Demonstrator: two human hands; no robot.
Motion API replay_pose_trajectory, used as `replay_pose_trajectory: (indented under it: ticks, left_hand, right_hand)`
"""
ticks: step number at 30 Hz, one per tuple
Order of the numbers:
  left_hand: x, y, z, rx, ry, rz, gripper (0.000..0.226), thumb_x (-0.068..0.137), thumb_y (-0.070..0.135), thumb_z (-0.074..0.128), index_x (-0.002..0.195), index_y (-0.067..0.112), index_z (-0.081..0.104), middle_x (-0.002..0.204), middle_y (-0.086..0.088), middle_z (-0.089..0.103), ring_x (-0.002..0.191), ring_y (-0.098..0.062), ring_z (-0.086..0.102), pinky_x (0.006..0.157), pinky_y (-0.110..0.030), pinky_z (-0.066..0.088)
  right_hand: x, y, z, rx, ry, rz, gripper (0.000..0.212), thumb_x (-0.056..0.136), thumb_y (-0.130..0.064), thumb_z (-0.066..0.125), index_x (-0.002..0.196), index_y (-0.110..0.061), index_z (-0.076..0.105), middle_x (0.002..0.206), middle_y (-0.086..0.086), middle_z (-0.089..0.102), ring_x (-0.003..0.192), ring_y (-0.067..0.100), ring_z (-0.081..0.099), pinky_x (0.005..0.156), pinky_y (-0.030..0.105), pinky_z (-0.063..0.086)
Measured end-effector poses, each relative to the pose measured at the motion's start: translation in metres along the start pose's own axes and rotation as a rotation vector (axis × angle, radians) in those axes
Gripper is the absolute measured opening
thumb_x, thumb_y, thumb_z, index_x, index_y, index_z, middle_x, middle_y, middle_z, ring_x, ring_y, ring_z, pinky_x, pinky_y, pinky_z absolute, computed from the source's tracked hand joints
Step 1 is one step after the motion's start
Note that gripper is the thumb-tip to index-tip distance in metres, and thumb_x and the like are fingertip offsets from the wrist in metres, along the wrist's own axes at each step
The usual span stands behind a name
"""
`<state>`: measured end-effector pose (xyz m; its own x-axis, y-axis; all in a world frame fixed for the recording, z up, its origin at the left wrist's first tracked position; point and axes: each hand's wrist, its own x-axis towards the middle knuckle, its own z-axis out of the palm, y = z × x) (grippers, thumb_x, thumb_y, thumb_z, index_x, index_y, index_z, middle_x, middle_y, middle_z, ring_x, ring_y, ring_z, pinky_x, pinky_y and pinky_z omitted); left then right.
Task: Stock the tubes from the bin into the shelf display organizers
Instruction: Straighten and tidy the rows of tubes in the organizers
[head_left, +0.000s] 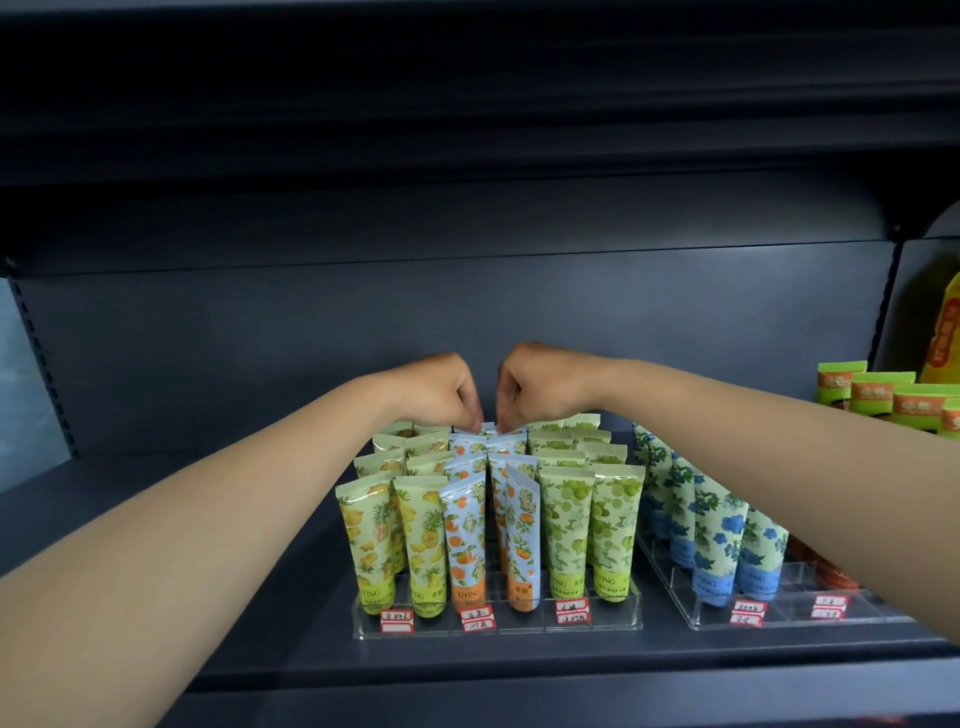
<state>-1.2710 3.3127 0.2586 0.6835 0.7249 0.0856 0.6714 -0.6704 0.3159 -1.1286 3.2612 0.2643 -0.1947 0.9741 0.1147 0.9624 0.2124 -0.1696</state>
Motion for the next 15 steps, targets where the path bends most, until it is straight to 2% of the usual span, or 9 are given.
replay_pose_trajectory:
  ticks: [3, 6, 12, 15]
  left_hand:
    - [-0.001, 0.002, -0.001, 0.002, -0.009, 0.001, 0.011, 0.083, 0.012, 0.066, 0.088, 0.013, 0.076, 0.075, 0.016, 0.065, 0.068, 0.008, 0.055, 0.06, -0.007, 0.039]
    - [-0.002, 0.003, -0.004, 0.008, -0.006, 0.006, 0.011, 0.084, 0.013, 0.066, 0.089, 0.012, 0.076, 0.074, 0.016, 0.065, 0.066, 0.009, 0.055, 0.057, -0.003, 0.038]
    - [-0.008, 0.003, -0.009, -0.002, -0.006, 0.007, 0.01, 0.083, 0.017, 0.068, 0.089, 0.014, 0.076, 0.083, 0.013, 0.068, 0.077, 0.003, 0.058, 0.071, -0.015, 0.043]
    - [-0.015, 0.002, -0.012, -0.008, -0.001, 0.016, 0.011, 0.082, 0.02, 0.069, 0.091, 0.016, 0.076, 0.079, 0.018, 0.066, 0.076, 0.003, 0.058, 0.07, -0.015, 0.043]
  right_hand:
    - [0.0, 0.0, -0.001, -0.003, -0.003, 0.007, 0.014, 0.079, -0.022, 0.073, 0.088, -0.011, 0.074, 0.091, 0.001, 0.072, 0.085, 0.015, 0.065, 0.073, 0.025, 0.05]
    - [-0.001, 0.0, -0.003, -0.002, -0.006, 0.004, 0.016, 0.079, -0.023, 0.073, 0.09, -0.011, 0.074, 0.093, 0.001, 0.073, 0.088, 0.015, 0.066, 0.078, 0.028, 0.052]
    - [-0.009, -0.001, -0.011, 0.045, 0.006, -0.011, 0.01, 0.081, -0.021, 0.07, 0.086, -0.014, 0.075, 0.088, -0.003, 0.071, 0.083, 0.012, 0.064, 0.067, 0.021, 0.047]
    - [-0.015, -0.005, -0.013, 0.076, -0.006, -0.033, 0.009, 0.08, -0.023, 0.072, 0.085, -0.016, 0.075, 0.088, -0.005, 0.07, 0.079, 0.007, 0.061, 0.068, 0.019, 0.045]
